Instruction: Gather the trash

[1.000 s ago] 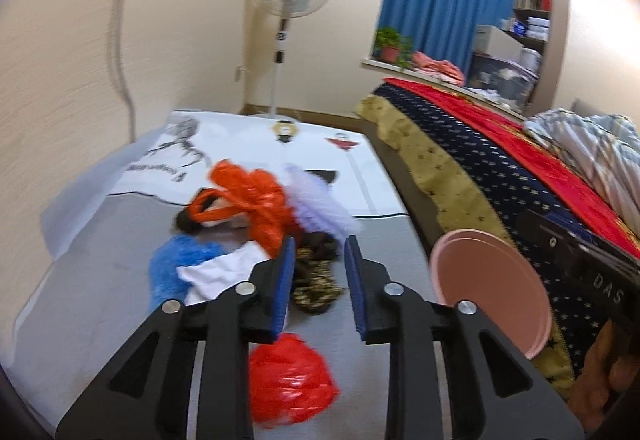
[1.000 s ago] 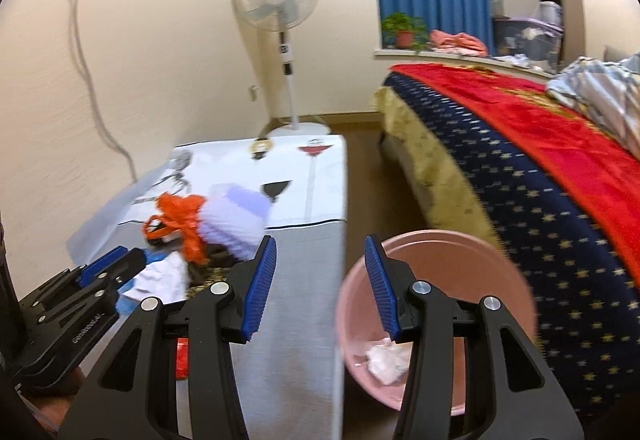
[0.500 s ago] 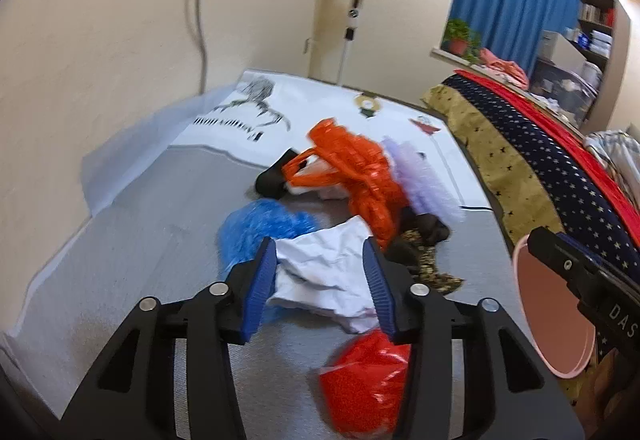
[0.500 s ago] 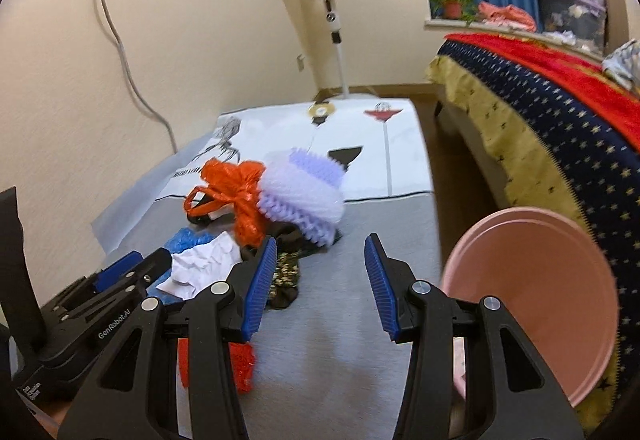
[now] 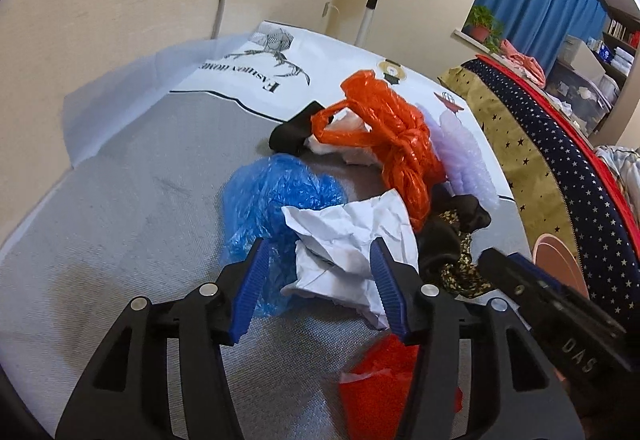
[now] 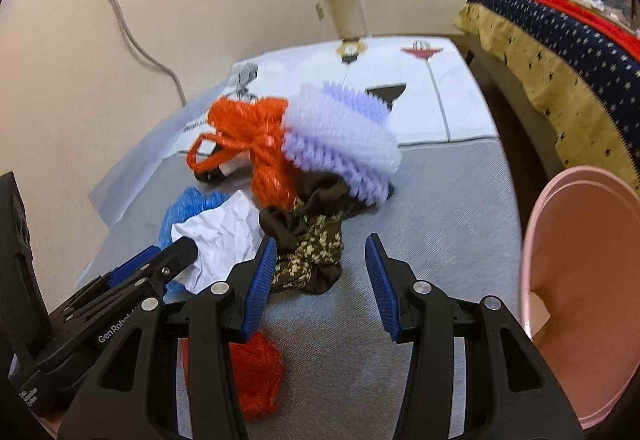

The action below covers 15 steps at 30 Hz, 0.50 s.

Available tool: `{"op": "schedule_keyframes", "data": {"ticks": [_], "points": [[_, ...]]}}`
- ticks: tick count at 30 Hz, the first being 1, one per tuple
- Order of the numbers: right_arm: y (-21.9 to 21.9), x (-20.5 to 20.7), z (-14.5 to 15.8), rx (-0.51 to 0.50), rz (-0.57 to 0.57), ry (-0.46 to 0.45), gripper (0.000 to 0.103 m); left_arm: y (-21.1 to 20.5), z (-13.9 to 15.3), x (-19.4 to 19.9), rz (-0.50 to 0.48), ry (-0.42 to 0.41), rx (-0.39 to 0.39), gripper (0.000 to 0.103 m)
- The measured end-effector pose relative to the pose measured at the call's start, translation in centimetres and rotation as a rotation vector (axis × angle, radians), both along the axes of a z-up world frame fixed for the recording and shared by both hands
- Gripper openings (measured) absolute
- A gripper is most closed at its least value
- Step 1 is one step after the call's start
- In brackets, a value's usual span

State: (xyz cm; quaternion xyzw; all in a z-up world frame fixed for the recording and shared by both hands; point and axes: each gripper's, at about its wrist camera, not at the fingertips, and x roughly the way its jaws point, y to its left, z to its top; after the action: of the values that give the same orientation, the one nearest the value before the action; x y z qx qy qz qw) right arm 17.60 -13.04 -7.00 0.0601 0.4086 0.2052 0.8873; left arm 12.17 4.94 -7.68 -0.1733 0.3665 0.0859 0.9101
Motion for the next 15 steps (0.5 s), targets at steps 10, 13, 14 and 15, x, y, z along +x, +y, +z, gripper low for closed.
{"op": "schedule_keyframes", "data": {"ticks": [10,13,14,15], "points": [[0.8,0.9,-2.1,-0.042,0.018,0.081,0.030,0.0,-0.6,0.7,-0.015,0.018,-0.031,0.052],[0.9,0.7,-2.0,-0.046,0.034,0.080,0.015,-0.2,-0.5,0.7,-0.026,0.016,-0.034,0.052],[0.9,0.7,-1.9,-0.049,0.036,0.076,0.010,-0.2,-0.4,0.7,-0.029,0.016,-0.036,0.052],[0.9,0.6,-1.8,-0.050,0.038,0.072,0.008,-0.2,-0.3,0.7,-0.031,0.015,-0.035,0.049]]}}
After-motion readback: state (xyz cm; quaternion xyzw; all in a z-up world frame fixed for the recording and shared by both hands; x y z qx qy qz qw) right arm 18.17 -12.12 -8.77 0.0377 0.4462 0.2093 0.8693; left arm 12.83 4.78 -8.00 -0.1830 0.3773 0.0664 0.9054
